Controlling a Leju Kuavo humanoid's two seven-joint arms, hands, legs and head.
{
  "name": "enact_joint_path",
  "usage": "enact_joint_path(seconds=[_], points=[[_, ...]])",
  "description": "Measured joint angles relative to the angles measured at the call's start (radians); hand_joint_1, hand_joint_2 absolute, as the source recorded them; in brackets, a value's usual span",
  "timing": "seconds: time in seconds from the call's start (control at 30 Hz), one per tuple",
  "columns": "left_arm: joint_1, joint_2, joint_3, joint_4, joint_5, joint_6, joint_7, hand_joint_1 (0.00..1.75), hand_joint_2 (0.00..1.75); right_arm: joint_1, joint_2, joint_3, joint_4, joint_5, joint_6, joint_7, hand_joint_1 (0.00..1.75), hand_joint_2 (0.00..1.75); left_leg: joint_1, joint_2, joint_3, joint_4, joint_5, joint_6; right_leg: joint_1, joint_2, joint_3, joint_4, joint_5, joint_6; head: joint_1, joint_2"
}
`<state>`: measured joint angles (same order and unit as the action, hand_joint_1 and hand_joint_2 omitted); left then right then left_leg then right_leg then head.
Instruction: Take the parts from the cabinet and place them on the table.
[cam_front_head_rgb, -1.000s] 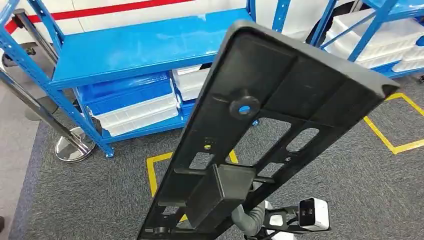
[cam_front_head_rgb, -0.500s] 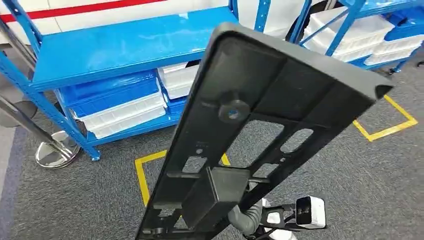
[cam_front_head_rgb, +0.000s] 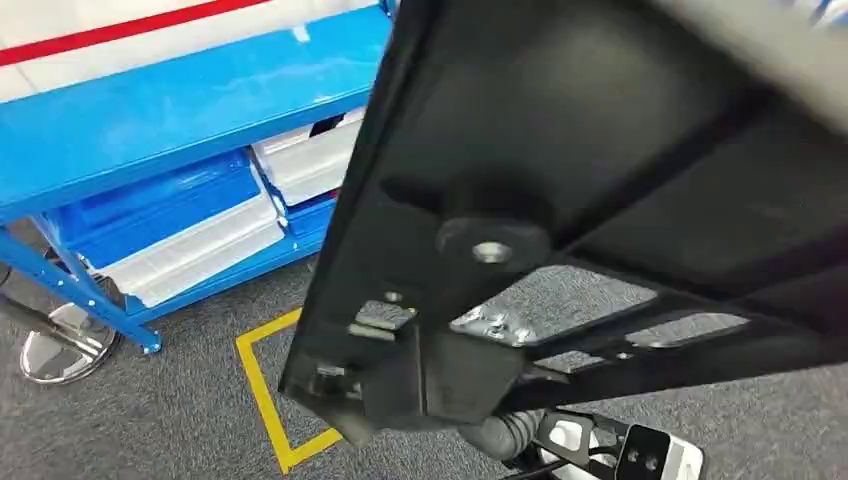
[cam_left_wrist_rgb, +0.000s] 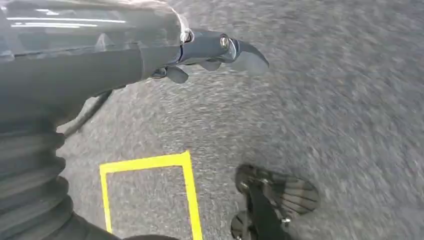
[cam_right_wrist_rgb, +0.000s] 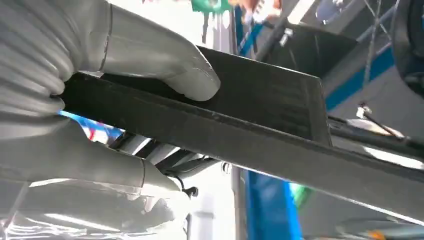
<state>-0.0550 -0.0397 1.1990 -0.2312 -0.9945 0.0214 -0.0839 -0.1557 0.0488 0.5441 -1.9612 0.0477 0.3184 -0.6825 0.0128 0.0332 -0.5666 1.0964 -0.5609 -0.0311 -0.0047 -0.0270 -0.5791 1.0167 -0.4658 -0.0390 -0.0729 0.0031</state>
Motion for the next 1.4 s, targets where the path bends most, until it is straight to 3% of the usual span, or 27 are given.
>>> enact_joint_path(seconds=[0.07,0.1,0.13,0.17,0.23,0.3,0.4,0.43,0.5,0.57,0.6,0.63,0.67,0.73,0.77,0.8,0.93,1.0,1.03,1.1,1.13,1.2,1.23,1.27,1.3,1.33,1.4], points=[[0.0,0.001,-0.002,0.0,-0.009,0.0,0.003,0.0,1.75,-0.027,-0.005,0.035,-0.003,0.023,-0.068,0.0,1.73,1.75,0.0,-0.02,-0.07,0.162,-0.071,-0.002,0.002,0.023,-0.002,0.001,0.002,-0.004,0.0,0.0],[0.001,0.002,-0.005,0.0,-0.013,0.0,0.005,0.0,1.75,-0.036,-0.01,0.055,-0.002,0.035,-0.101,0.0,1.73,1.75,0.0,-0.024,-0.096,0.219,-0.083,-0.003,0.004,0.034,-0.002,0.002,0.002,-0.004,0.0,0.0],[0.0,0.003,-0.008,0.0,-0.019,0.0,0.007,0.0,1.75,-0.045,-0.018,0.072,-0.002,0.044,-0.137,0.0,1.73,1.75,0.0,-0.024,-0.102,0.228,-0.068,-0.002,0.004,0.046,-0.001,0.003,0.002,-0.004,0.0,0.0],[-0.001,0.003,-0.01,0.0,-0.023,0.0,0.008,0.0,1.75,-0.056,-0.023,0.082,-0.002,0.056,-0.172,0.0,1.73,1.75,0.0,-0.024,-0.089,0.194,-0.037,-0.001,0.004,0.057,-0.001,0.005,0.002,-0.004,0.0,0.0],[-0.003,0.005,-0.016,0.0,-0.04,0.001,0.008,0.0,1.75,-0.101,-0.046,0.134,0.008,0.082,-0.27,0.0,1.73,1.75,0.001,-0.038,-0.006,0.005,0.071,0.007,0.003,0.083,0.001,0.01,0.001,-0.002,0.0,0.0],[-0.003,0.006,-0.018,0.0,-0.052,0.013,0.004,0.0,1.75,-0.137,-0.063,0.172,0.026,0.094,-0.318,0.001,1.73,1.75,0.006,-0.103,0.02,-0.072,0.079,0.012,0.008,0.102,-0.01,0.02,0.003,0.009,0.0,0.0],[-0.005,0.007,-0.03,0.0,-0.066,0.031,-0.005,0.0,1.75,-0.16,-0.083,0.214,0.055,0.102,-0.339,0.0,1.73,1.75,-0.002,-0.085,0.018,-0.076,0.077,0.021,-0.003,0.125,-0.027,0.014,0.016,0.03,0.0,0.0],[-0.005,0.006,-0.035,0.0,-0.071,0.036,-0.011,0.0,1.75,-0.169,-0.088,0.222,0.061,0.109,-0.34,0.0,1.73,1.75,0.008,-0.076,0.02,-0.087,0.084,0.03,0.003,0.127,-0.029,0.016,0.015,0.038,0.0,0.0],[-0.007,0.006,-0.042,0.0,-0.075,0.039,-0.023,0.0,1.75,-0.189,-0.1,0.234,0.078,0.11,-0.346,0.0,1.73,1.75,0.007,-0.055,0.021,-0.093,0.089,0.043,0.004,0.05,-0.055,0.075,-0.031,0.046,0.001,0.0],[-0.005,0.007,-0.043,0.0,-0.083,0.045,-0.033,0.0,1.75,-0.198,-0.112,0.239,0.096,0.106,-0.352,0.0,1.73,1.75,0.004,-0.034,0.02,-0.092,0.089,0.045,-0.003,0.037,-0.129,0.235,-0.107,0.053,0.001,0.0],[-0.005,0.007,-0.045,0.0,-0.085,0.046,-0.036,0.0,1.75,-0.198,-0.12,0.241,0.107,0.106,-0.354,0.0,1.73,1.75,0.004,-0.023,0.018,-0.091,0.088,0.046,-0.005,0.036,-0.162,0.302,-0.127,0.056,0.001,0.0],[-0.005,0.008,-0.047,0.0,-0.087,0.045,-0.039,0.0,1.75,-0.198,-0.127,0.243,0.116,0.106,-0.355,0.0,1.73,1.75,0.004,-0.013,0.018,-0.091,0.088,0.046,-0.007,0.034,-0.172,0.323,-0.121,0.058,0.001,0.0],[-0.006,0.008,-0.05,0.0,-0.088,0.044,-0.043,0.0,1.75,-0.199,-0.135,0.245,0.125,0.107,-0.355,0.0,1.73,1.75,0.003,-0.004,0.019,-0.091,0.087,0.045,-0.008,0.032,-0.158,0.295,-0.095,0.058,0.001,0.0],[-0.009,0.008,-0.056,0.0,-0.091,0.044,-0.047,0.0,1.75,-0.205,-0.142,0.248,0.135,0.111,-0.358,0.0,1.73,1.75,0.003,0.013,0.023,-0.09,0.084,0.043,-0.007,0.017,-0.072,0.127,-0.008,0.051,0.001,0.0],[-0.009,0.008,-0.059,0.0,-0.092,0.044,-0.051,0.0,1.75,-0.21,-0.145,0.25,0.14,0.113,-0.361,0.0,1.73,1.75,0.002,0.02,0.025,-0.09,0.082,0.04,-0.002,-0.013,-0.026,0.042,0.022,0.042,0.001,0.0],[-0.009,0.008,-0.061,0.0,-0.092,0.045,-0.055,0.0,1.75,-0.216,-0.148,0.252,0.143,0.114,-0.363,0.0,1.73,1.75,-0.006,0.027,0.024,-0.087,0.079,0.034,0.012,-0.04,-0.012,0.011,0.008,0.038,0.001,0.0],[-0.012,0.008,-0.061,0.0,-0.088,0.053,-0.057,0.0,1.75,-0.211,-0.163,0.254,0.155,0.115,-0.37,0.0,1.73,1.75,-0.01,0.061,0.029,-0.093,0.078,0.016,0.011,-0.002,-0.019,-0.002,0.014,0.021,0.0,0.0],[-0.014,0.012,-0.061,0.0,-0.088,0.055,-0.058,0.0,1.75,-0.215,-0.165,0.254,0.158,0.115,-0.372,0.0,1.73,1.75,-0.003,0.002,0.011,-0.046,0.035,0.012,0.0,0.011,-0.013,-0.012,0.022,0.009,0.001,0.0],[-0.012,0.011,-0.061,0.0,-0.088,0.055,-0.058,0.0,1.75,-0.214,-0.165,0.254,0.158,0.115,-0.373,0.0,1.73,1.75,-0.001,-0.015,-0.018,0.023,-0.005,0.011,0.0,0.016,-0.013,-0.012,0.023,0.003,0.001,0.0],[-0.007,0.013,-0.061,0.0,-0.092,0.056,-0.058,0.0,1.75,-0.208,-0.169,0.254,0.164,0.115,-0.375,0.0,1.73,1.75,-0.001,-0.024,-0.092,0.184,-0.071,0.007,0.002,0.037,-0.015,-0.011,0.023,0.003,0.001,0.0],[-0.004,0.015,-0.061,0.0,-0.095,0.055,-0.059,0.0,1.75,-0.205,-0.171,0.254,0.168,0.115,-0.378,0.0,1.73,1.75,0.0,-0.024,-0.113,0.225,-0.074,0.005,0.001,0.048,-0.015,-0.01,0.023,0.003,0.001,0.0],[-0.003,0.018,-0.063,0.0,-0.103,0.053,-0.06,0.0,1.75,-0.199,-0.177,0.254,0.171,0.111,-0.387,0.0,1.73,1.75,0.004,-0.025,-0.087,0.16,-0.013,0.002,-0.002,0.069,-0.015,-0.004,0.022,0.005,0.001,0.0],[-0.004,0.022,-0.063,0.0,-0.105,0.052,-0.061,0.0,1.75,-0.198,-0.179,0.254,0.172,0.107,-0.389,0.0,1.73,1.75,0.009,-0.027,-0.046,0.071,0.037,0.0,-0.004,0.081,-0.015,0.001,0.02,0.009,0.001,0.0],[-0.005,0.026,-0.063,0.0,-0.105,0.052,-0.064,0.0,1.75,-0.197,-0.18,0.253,0.172,0.102,-0.388,0.0,1.73,1.75,0.016,-0.046,0.001,-0.028,0.084,-0.004,-0.006,0.093,-0.016,0.01,0.015,0.016,0.001,0.0],[-0.005,0.026,-0.063,0.0,-0.105,0.048,-0.064,0.0,1.75,-0.195,-0.182,0.251,0.172,0.099,-0.381,0.0,1.73,1.75,0.02,-0.09,0.016,-0.048,0.057,-0.003,-0.008,0.1,-0.022,0.013,0.014,0.023,0.001,0.0],[-0.005,0.027,-0.063,0.0,-0.105,0.047,-0.068,0.0,1.75,-0.194,-0.182,0.245,0.172,0.094,-0.369,0.0,1.73,1.75,0.017,-0.093,0.019,-0.069,0.064,0.005,0.0,0.111,-0.032,0.029,0.013,0.03,0.001,0.0],[-0.008,0.03,-0.063,0.0,-0.108,0.044,-0.069,0.0,1.75,-0.176,-0.184,0.228,0.167,0.082,-0.349,0.0,1.73,1.75,0.01,-0.081,0.014,-0.057,0.065,0.015,-0.006,0.124,-0.038,0.023,0.022,0.043,0.001,0.0]])
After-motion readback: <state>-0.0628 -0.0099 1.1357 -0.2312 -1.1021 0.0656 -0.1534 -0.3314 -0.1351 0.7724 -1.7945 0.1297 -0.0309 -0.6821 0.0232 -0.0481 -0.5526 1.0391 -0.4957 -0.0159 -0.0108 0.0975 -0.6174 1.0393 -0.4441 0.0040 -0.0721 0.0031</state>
